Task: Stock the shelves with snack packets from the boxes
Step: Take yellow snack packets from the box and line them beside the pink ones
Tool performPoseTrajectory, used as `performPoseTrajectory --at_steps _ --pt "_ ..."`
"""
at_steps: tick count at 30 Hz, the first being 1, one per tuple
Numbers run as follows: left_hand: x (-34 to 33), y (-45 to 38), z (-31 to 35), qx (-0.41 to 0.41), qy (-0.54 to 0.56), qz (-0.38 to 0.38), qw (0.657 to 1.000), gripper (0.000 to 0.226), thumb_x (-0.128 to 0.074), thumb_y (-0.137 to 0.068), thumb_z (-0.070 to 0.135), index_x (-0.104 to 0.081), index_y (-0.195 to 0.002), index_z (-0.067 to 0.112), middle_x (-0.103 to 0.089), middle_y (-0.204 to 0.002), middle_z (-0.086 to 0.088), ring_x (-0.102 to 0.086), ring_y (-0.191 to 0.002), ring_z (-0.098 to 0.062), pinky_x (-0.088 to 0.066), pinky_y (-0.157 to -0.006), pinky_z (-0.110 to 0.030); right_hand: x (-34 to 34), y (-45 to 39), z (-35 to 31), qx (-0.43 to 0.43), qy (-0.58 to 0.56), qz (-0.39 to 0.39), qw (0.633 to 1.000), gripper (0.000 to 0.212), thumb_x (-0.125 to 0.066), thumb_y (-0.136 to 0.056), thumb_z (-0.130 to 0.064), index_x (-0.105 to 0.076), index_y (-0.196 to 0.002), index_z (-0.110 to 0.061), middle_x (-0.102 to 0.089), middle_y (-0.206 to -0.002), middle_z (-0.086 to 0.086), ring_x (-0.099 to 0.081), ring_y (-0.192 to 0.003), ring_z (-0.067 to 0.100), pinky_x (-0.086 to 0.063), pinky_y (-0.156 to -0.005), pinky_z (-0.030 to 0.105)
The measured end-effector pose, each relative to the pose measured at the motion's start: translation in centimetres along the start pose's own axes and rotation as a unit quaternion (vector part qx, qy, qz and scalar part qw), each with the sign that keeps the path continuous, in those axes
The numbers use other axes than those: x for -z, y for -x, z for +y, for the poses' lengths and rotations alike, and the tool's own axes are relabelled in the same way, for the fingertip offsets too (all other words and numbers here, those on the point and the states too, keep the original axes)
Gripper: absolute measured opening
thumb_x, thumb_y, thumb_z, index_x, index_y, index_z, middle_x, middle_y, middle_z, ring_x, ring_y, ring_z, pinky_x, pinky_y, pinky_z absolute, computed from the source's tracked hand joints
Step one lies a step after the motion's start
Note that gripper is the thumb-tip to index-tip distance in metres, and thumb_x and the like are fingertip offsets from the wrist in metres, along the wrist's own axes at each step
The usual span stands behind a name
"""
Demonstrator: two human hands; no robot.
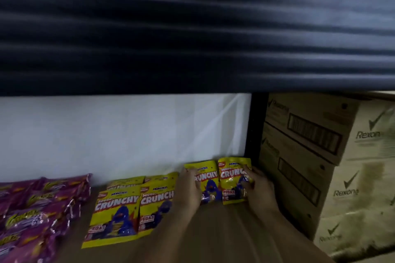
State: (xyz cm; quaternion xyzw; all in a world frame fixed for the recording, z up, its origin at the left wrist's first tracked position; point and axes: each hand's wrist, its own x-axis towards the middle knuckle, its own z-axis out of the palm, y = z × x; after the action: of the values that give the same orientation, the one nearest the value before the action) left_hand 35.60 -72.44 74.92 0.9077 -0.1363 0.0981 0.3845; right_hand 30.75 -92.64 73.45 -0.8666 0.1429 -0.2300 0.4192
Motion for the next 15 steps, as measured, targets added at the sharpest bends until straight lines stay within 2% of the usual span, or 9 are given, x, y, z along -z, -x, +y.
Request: performPoseTrajectory --at_steps 2,3,5,7,9,10,12,13,15 --pt "-0.6 -0.5 -0.2 0.009 -0.031 -0.015 0.999 0.044 -0.052 -0.096 -0.004 -0.058 -0.136 0.012 -0.053 -0.140 -0.016 -0.061 -0.116 -0.023 -0.050 -0.086 -0.023 -0.6 -0.9 0.7 -0.015 -0.032 -0.014 0.999 0.046 -0.051 -0.097 0.007 -0.051 -0.141 -0.007 -0.046 -0.146 0.003 -0.045 -0.115 0.007 -0.036 -0.090 0.007" --pt "-0.8 -0.6 -0.2 0.012 -0.047 -0.027 0.998 0.048 -0.052 -0.094 -0.009 -0.057 -0.137 0.012 -0.042 -0.150 -0.019 -0.058 -0.123 -0.025 -0.050 -0.090 -0.023 -0.8 -1.3 1.0 -0.016 -0.046 -0.021 0.999 0.043 -0.050 -0.098 0.006 -0.053 -0.139 -0.006 -0.047 -0.144 0.004 -0.048 -0.115 0.009 -0.036 -0.087 0.005" --pt "-1.0 -0.5 0.1 0.008 -0.081 -0.051 0.995 0.055 -0.051 -0.089 -0.017 -0.055 -0.137 0.011 -0.014 -0.162 -0.024 -0.046 -0.136 -0.030 -0.046 -0.097 -0.026 -1.0 -1.6 0.9 -0.020 -0.079 -0.038 0.996 0.035 -0.049 -0.100 0.001 -0.056 -0.134 -0.001 -0.055 -0.126 0.001 -0.059 -0.107 0.017 -0.040 -0.072 -0.001" --pt "-1.2 -0.2 0.4 -0.007 -0.116 -0.060 0.991 0.058 -0.050 -0.088 -0.019 -0.052 -0.138 0.010 0.000 -0.164 -0.023 -0.030 -0.146 -0.032 -0.037 -0.108 -0.028 -1.2 -1.8 0.6 -0.020 -0.101 -0.046 0.994 0.029 -0.051 -0.100 -0.010 -0.059 -0.127 -0.003 -0.064 -0.110 0.001 -0.066 -0.086 0.016 -0.047 -0.065 0.004" --pt "-1.5 -0.1 0.4 -0.031 -0.147 -0.052 0.987 0.065 -0.050 -0.087 -0.018 -0.046 -0.144 0.013 -0.002 -0.165 -0.016 -0.007 -0.153 -0.033 -0.019 -0.121 -0.034 -1.4 -1.8 0.2 -0.025 -0.122 -0.051 0.991 0.020 -0.053 -0.100 -0.013 -0.064 -0.116 -0.009 -0.072 -0.100 0.000 -0.069 -0.081 0.011 -0.054 -0.068 0.016" --pt "-1.7 -0.1 0.3 -0.044 -0.155 -0.049 0.986 0.068 -0.050 -0.087 -0.017 -0.043 -0.147 0.014 -0.006 -0.165 -0.012 -0.001 -0.153 -0.034 -0.015 -0.123 -0.038 -1.5 -1.8 0.3 -0.027 -0.127 -0.062 0.990 0.019 -0.054 -0.099 -0.012 -0.067 -0.113 -0.010 -0.075 -0.098 0.003 -0.072 -0.084 0.016 -0.058 -0.074 0.026" --pt "-2.1 0.0 0.3 -0.074 -0.166 -0.045 0.982 0.064 -0.054 -0.091 -0.007 -0.041 -0.149 0.017 -0.017 -0.163 -0.008 -0.005 -0.152 -0.032 -0.018 -0.123 -0.042 -1.6 -1.8 0.2 -0.001 -0.082 -0.061 0.995 0.020 -0.056 -0.098 -0.012 -0.070 -0.112 -0.014 -0.075 -0.105 0.009 -0.073 -0.093 0.023 -0.058 -0.087 0.041" --pt "-2.3 0.1 0.3 -0.084 -0.171 -0.048 0.980 0.056 -0.055 -0.096 0.004 -0.041 -0.149 0.017 -0.026 -0.160 -0.006 -0.013 -0.150 -0.030 -0.022 -0.122 -0.041 -1.6 -1.7 0.5 0.022 -0.046 -0.059 0.997 0.023 -0.055 -0.099 -0.012 -0.069 -0.116 -0.016 -0.072 -0.114 0.011 -0.071 -0.099 0.023 -0.056 -0.092 0.042" --pt "-2.5 0.2 0.5 -0.091 -0.174 -0.069 0.978 0.045 -0.049 -0.103 0.029 -0.042 -0.147 0.019 -0.038 -0.152 0.000 -0.025 -0.143 -0.025 -0.026 -0.119 -0.038 -1.3 -1.4 1.0 0.065 0.059 -0.087 0.992 0.032 -0.051 -0.102 -0.015 -0.063 -0.131 -0.017 -0.055 -0.139 0.008 -0.057 -0.121 0.021 -0.046 -0.106 0.035"
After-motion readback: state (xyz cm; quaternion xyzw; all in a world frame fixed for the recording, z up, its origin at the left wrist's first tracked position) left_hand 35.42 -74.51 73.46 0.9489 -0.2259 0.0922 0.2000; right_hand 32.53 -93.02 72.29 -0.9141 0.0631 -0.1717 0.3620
